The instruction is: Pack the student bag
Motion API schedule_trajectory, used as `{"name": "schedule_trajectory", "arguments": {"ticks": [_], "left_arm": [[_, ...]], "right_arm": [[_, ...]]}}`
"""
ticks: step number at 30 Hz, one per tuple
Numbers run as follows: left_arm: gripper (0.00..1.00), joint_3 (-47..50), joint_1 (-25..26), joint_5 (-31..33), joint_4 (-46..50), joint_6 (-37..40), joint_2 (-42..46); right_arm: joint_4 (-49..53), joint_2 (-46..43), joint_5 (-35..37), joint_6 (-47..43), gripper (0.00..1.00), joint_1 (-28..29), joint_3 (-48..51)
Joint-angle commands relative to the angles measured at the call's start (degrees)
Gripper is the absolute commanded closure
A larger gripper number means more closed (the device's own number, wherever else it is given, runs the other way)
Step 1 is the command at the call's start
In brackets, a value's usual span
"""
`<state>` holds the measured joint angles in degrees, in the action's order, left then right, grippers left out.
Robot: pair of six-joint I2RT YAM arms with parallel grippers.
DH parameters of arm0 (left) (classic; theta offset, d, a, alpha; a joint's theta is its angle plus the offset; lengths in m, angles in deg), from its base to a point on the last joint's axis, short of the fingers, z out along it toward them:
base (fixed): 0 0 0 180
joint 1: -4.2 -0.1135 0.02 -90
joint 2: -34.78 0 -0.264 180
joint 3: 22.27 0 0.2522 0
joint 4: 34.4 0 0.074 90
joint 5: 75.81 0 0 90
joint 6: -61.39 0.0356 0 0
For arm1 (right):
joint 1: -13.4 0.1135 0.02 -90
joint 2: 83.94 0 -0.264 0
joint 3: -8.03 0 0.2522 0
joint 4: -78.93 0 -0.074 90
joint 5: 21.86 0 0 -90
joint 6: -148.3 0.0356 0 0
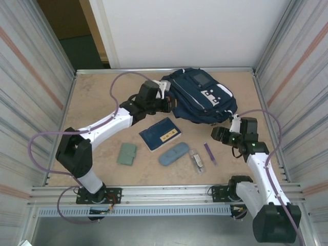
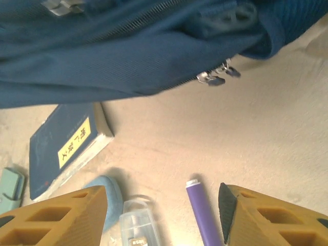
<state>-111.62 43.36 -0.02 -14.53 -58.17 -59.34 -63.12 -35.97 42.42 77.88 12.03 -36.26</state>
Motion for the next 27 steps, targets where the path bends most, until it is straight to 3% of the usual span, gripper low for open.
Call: {"name": "schedule_trajectory", "arguments": {"ticks": [1, 9, 20, 27], "left_arm": [[1.00, -7.0, 0.6, -5.4, -0.4, 3.4, 4.5], [1.00, -14.2, 0.6, -6.8, 3.0, 7.5, 3.5], [1.00, -17.6, 0.6, -9.2, 5.0, 7.8, 1.1], [1.00, -18.9, 0.6, -9.1, 6.5, 8.4, -0.1]], "right_arm": [[-6.4, 1.9, -5.1, 2.2, 0.42, -1.1, 0.5], [-13.7, 10.4, -9.1, 0.0, 0.52, -3.3, -0.4], [-15.7, 16.2, -9.7, -2.5, 0.64, -5.0, -4.2], [-16.5, 18.6, -10.5, -3.7, 0.65, -5.0, -5.9]]}}
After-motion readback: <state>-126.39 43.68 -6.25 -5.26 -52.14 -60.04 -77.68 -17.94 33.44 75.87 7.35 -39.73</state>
